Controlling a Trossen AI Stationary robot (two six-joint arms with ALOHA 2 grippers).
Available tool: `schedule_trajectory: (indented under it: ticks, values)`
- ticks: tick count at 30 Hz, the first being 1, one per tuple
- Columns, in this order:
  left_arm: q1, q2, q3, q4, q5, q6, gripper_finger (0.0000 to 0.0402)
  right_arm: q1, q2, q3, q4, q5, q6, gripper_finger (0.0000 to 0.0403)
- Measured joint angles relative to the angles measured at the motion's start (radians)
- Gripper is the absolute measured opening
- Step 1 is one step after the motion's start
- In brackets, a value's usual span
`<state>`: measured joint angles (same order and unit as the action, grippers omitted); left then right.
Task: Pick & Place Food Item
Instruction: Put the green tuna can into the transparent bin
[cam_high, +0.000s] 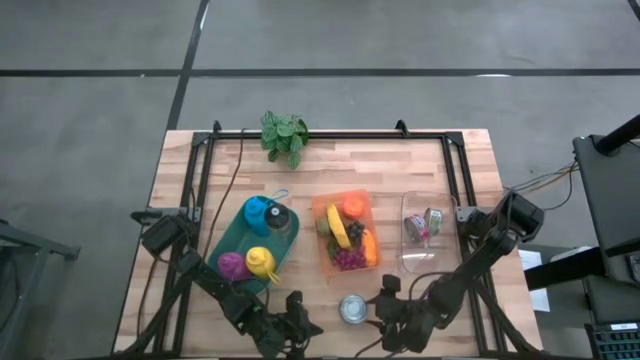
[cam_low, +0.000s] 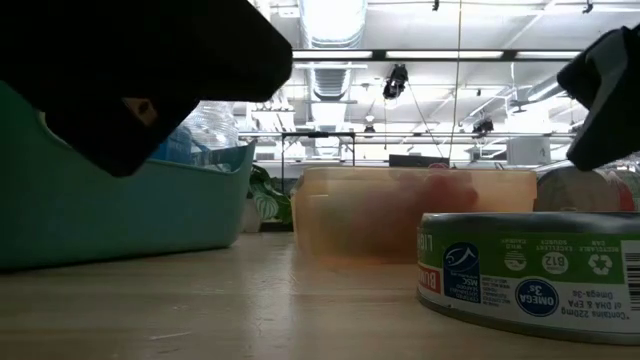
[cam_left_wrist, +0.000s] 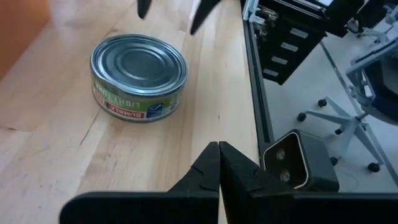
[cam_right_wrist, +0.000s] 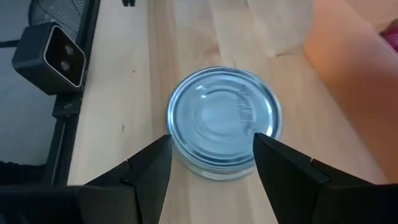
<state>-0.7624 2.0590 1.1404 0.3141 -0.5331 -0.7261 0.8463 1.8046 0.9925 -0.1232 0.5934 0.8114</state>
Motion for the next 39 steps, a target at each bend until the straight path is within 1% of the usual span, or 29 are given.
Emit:
schedule_trajectory:
  ticks: [4,7,11,15,17,19,23,25,30,34,39]
  values:
    - [0.000,0.000,0.000,0.001,0.000,-0.003,0.0002,0.000,0.038,0.000,0.069,-0.002,-0.003,0.0222]
    - [-0.002,0.000,0.002,0.003,0.003,-0.005,0.0002,0.000,0.074,0.000,0.123,-0.023,-0.004,0.0222]
    - [-0.006,0.000,0.029,0.003,0.003,-0.001,0.0002,0.000,0.108,0.001,0.167,-0.022,-0.004,0.0222]
    - [-0.008,0.000,0.071,-0.008,0.003,0.095,0.0002,-0.002,0.129,0.004,0.188,-0.013,-0.005,0.0222]
    - [-0.008,0.000,0.102,-0.035,0.002,0.153,0.0002,-0.003,0.134,0.004,0.198,-0.010,-0.006,0.0222]
    - [-0.008,0.000,0.133,-0.088,-0.006,0.178,0.0002,-0.004,0.135,0.004,0.204,-0.011,-0.006,0.0222]
    - [-0.009,0.000,0.199,-0.249,-0.006,0.127,0.0002,-0.009,0.134,0.002,0.229,-0.021,-0.036,0.0222]
    - [-0.013,0.000,0.221,-0.292,-0.009,0.094,0.0002,-0.016,0.134,0.001,0.242,-0.033,-0.057,0.0222]
    - [-0.022,-0.001,0.229,-0.310,-0.009,0.067,0.0002,-0.049,0.134,0.001,0.263,-0.084,-0.066,0.0222]
    - [-0.026,-0.001,0.229,-0.334,-0.010,0.018,0.0002,-0.077,0.136,0.001,0.280,-0.094,-0.128,0.0222]
    - [-0.027,-0.001,0.229,-0.339,-0.010,0.018,0.0002,-0.115,0.138,0.000,0.324,-0.181,-0.190,0.0222]
